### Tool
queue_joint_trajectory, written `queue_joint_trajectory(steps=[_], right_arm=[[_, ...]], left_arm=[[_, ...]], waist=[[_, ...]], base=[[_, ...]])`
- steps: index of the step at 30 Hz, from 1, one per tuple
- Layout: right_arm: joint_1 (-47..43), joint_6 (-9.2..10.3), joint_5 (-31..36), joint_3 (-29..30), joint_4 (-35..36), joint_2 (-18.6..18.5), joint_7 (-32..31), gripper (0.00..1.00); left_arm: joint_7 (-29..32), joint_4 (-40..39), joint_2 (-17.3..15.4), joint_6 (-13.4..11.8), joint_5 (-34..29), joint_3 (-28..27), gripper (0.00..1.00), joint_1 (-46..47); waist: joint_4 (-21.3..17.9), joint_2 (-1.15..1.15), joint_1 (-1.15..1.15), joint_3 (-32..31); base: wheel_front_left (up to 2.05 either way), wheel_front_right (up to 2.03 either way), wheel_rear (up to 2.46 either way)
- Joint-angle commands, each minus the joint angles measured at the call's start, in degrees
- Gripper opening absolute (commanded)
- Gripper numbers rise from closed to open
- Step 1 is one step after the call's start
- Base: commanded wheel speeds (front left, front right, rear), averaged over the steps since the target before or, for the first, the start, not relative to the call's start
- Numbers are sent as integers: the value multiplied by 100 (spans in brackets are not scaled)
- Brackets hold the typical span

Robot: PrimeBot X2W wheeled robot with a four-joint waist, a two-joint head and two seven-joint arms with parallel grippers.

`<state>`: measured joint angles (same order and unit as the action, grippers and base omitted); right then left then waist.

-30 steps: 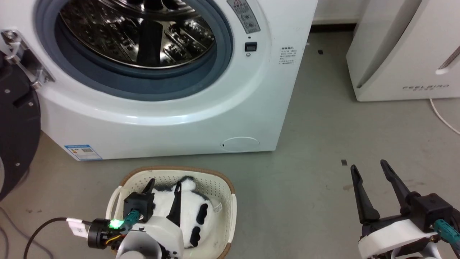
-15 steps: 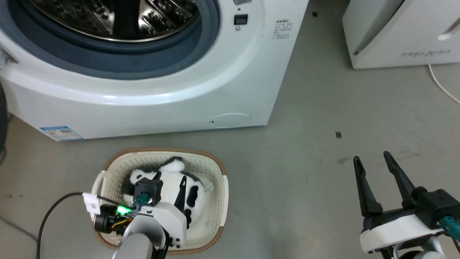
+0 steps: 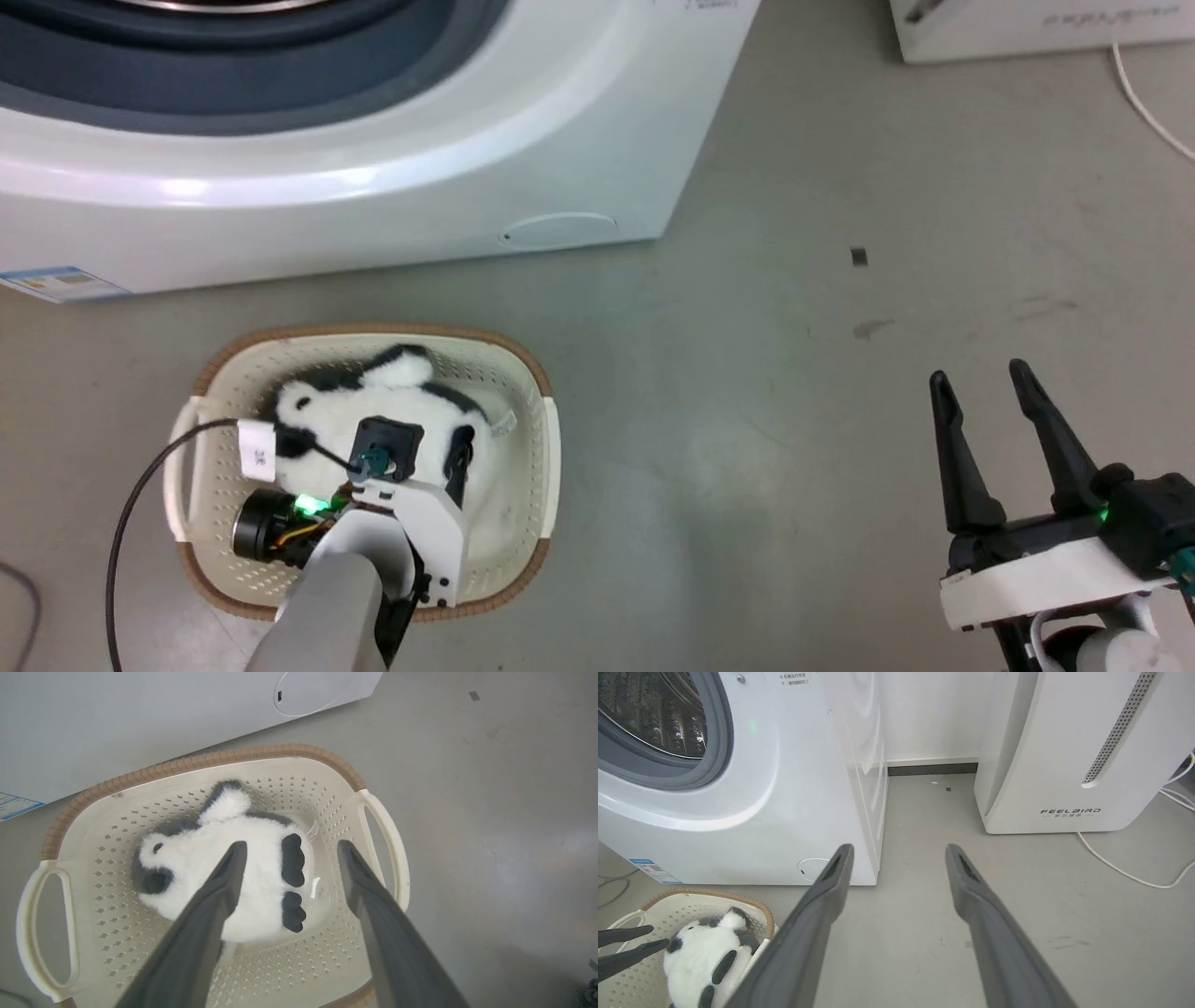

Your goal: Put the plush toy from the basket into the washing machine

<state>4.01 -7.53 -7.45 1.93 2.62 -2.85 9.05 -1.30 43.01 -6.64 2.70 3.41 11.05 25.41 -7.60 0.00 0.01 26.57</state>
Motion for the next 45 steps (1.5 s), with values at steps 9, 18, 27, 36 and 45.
queue_joint_trajectory(steps=[9, 18, 27, 36, 45], right_arm=[[200, 3, -226, -11, 138, -2, 154, 100], [297, 3, -398, -69, 226, -2, 261, 100], [361, 4, -499, -164, 272, -2, 357, 100], [475, 4, -566, -278, 250, -2, 464, 100], [589, 4, -654, -313, 195, -3, 571, 100]], left_arm=[[233, 788, -295, 9, 103, 196, 100, 736], [355, 1361, -501, 30, 139, 408, 100, 1310], [350, 1853, -639, -28, 340, 436, 100, 1813], [198, 2399, -824, -239, 375, 647, 100, 2335], [88, 2949, -846, -192, 653, 707, 0, 2572]], waist=[[-296, 0, -1, 833], [-484, 0, -1, 1467], [-613, 0, -1, 1978], [-710, 0, -1, 2505], [-813, 0, -1, 2740]], base=[[0, 0, 0], [0, 0, 0], [0, 0, 0], [0, 0, 0], [0, 0, 0]])
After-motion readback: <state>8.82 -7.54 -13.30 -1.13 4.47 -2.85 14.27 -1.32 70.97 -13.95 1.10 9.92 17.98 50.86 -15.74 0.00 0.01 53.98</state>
